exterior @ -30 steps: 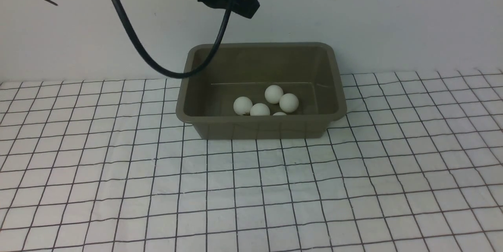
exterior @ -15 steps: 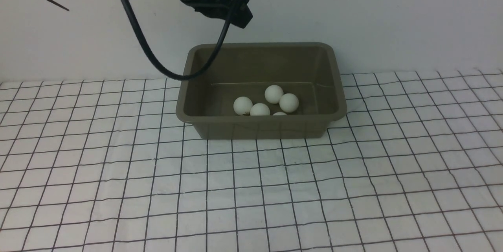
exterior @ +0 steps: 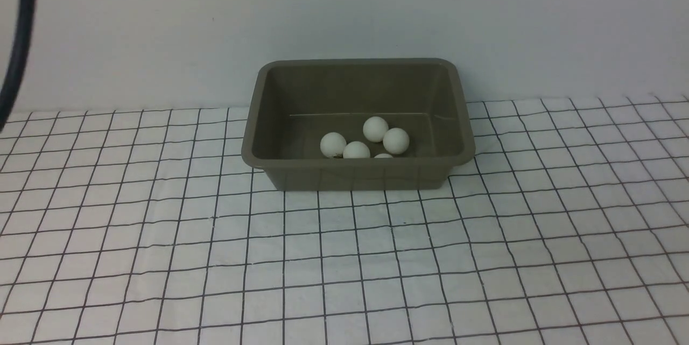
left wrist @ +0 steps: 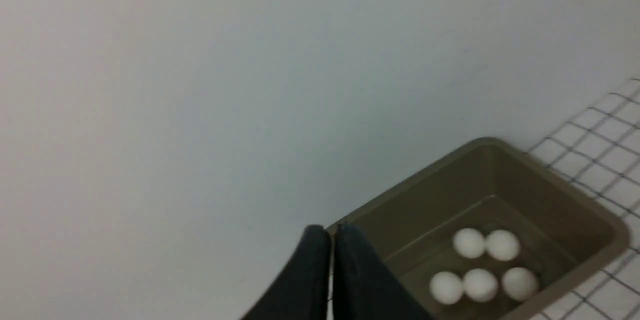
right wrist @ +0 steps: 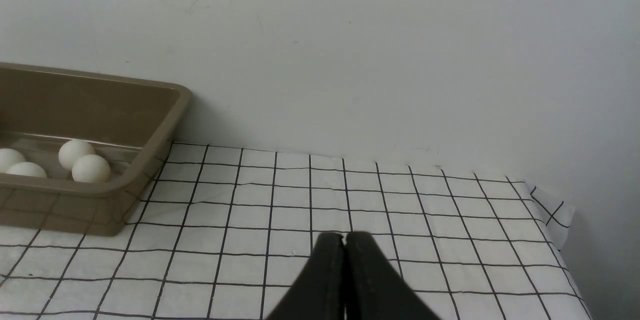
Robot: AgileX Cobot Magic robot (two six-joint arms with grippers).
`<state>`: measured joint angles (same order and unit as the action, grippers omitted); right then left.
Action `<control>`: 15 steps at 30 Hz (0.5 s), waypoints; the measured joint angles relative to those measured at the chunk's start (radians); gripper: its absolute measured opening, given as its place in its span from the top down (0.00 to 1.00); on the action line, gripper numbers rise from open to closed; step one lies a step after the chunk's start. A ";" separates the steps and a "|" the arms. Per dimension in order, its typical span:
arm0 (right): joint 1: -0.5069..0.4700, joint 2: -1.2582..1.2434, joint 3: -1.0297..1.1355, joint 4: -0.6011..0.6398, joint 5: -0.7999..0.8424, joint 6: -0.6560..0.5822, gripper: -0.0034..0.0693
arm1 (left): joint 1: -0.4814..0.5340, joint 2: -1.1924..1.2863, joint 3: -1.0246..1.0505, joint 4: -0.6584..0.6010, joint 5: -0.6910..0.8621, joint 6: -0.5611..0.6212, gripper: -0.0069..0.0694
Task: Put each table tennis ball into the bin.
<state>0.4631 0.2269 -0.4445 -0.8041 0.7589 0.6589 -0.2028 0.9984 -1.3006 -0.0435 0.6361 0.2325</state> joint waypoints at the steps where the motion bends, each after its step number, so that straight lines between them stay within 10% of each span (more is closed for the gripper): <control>1: 0.000 0.000 0.000 0.000 0.000 0.000 0.97 | 0.047 -0.059 0.109 0.008 -0.057 -0.059 0.91; 15: 0.000 0.000 0.000 0.000 0.000 0.000 0.97 | 0.310 -0.663 1.143 0.016 -0.500 -0.333 0.91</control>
<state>0.4631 0.2269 -0.4445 -0.8041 0.7589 0.6589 0.1073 0.3358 -0.1577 -0.0277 0.1362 -0.1009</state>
